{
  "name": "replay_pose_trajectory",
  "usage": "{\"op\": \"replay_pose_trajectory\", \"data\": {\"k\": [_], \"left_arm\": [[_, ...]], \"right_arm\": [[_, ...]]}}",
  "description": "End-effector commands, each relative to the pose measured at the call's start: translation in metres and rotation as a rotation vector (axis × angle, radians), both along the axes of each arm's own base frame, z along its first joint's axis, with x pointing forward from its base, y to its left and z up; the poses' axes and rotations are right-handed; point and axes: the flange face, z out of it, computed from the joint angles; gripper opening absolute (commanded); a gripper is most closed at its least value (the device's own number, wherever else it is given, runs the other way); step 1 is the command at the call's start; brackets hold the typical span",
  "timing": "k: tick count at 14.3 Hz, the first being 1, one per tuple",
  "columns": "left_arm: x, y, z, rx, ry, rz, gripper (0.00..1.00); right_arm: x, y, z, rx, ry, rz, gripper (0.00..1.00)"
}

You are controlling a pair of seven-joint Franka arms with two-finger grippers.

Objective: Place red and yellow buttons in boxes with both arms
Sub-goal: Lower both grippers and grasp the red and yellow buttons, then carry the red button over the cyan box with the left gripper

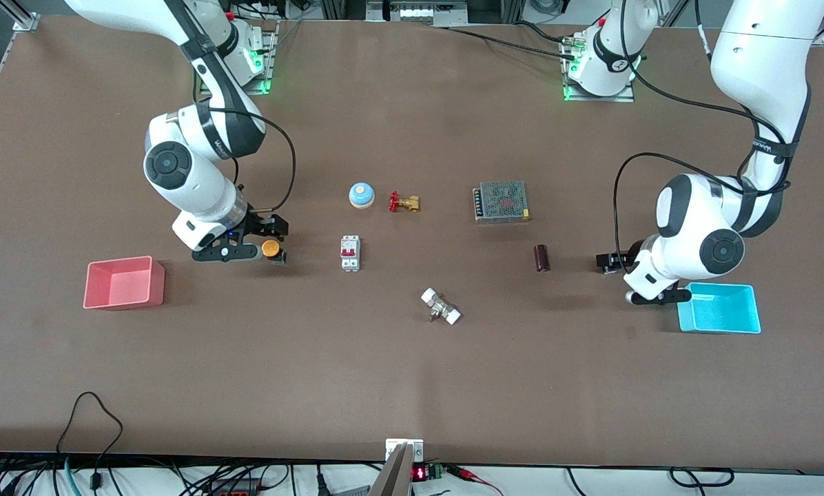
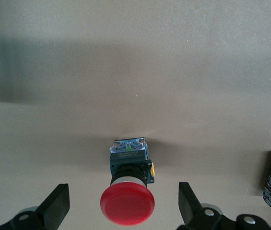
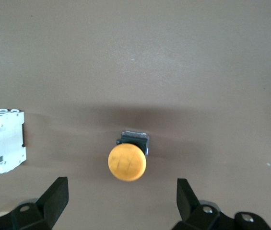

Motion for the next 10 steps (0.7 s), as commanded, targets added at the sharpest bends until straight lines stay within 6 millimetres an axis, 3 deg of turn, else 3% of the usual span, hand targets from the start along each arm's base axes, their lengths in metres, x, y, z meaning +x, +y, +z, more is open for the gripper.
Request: {"op": "replay_pose_trajectory", "data": {"k": [1, 8, 10], "left_arm": [[-0.001, 0.001, -0.003, -0.009, -0.008, 0.011, 0.97], [0.001, 0.000, -0.007, -0.013, -0.022, 0.006, 0.41], [0.000, 0.001, -0.008, -0.012, -0.016, 0.009, 0.32]], "right_arm": [[0.001, 0.004, -0.021, -0.012, -0.014, 0.010, 1.00], [-0.001, 0.005, -0.049, -0.017, 0.027, -0.006, 1.00], [-0.001, 0.006, -0.055, -0.025, 0.032, 0.007, 1.00]]}}
